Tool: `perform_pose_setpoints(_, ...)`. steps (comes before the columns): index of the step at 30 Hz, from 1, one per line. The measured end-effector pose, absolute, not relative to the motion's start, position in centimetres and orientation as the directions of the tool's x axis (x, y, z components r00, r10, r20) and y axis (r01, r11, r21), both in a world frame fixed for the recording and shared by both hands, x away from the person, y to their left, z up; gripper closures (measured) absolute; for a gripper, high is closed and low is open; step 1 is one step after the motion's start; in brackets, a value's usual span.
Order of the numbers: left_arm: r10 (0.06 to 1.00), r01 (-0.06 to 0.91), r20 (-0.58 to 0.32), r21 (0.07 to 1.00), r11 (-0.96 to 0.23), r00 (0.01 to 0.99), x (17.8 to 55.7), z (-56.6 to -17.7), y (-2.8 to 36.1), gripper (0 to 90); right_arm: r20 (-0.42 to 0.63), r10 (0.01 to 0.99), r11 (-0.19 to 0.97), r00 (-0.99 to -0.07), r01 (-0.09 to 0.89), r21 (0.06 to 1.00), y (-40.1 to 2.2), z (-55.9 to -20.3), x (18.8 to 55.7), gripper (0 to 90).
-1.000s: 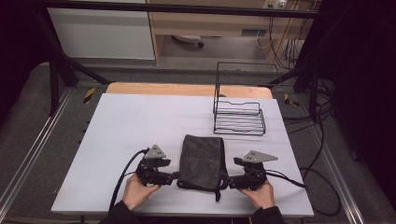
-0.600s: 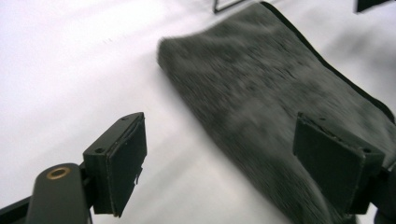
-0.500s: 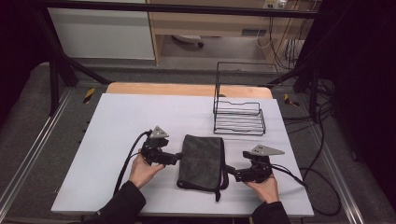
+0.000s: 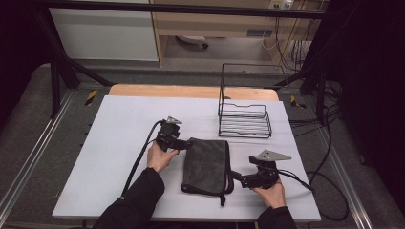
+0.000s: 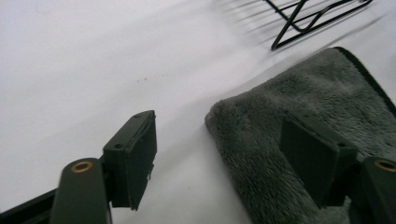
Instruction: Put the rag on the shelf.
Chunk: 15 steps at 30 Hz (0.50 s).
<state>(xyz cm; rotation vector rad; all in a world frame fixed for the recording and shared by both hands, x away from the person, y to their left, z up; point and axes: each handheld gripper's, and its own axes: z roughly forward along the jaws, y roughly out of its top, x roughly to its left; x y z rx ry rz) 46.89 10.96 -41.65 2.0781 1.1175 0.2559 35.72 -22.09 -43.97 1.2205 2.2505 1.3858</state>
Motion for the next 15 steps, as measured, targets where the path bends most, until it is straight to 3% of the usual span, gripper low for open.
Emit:
perform_pose_setpoints(6, 0.772, 0.664, -0.202, 0.663, -0.345, 0.603, 47.7, -43.2, 10.6, 50.8, 0.206, 0.753, 0.218, -0.625, 0.532, 0.818, -22.1, -44.1, 35.8, 1.4)
perform_pose_setpoints(15, 0.763, 0.682, -0.253, 0.661, -0.312, 0.594, 48.2, -44.1, 9.9, 62.5, 0.209, 0.749, 0.213, -0.629, 0.527, 0.823, -22.0, -44.1, 35.9, 2.8)
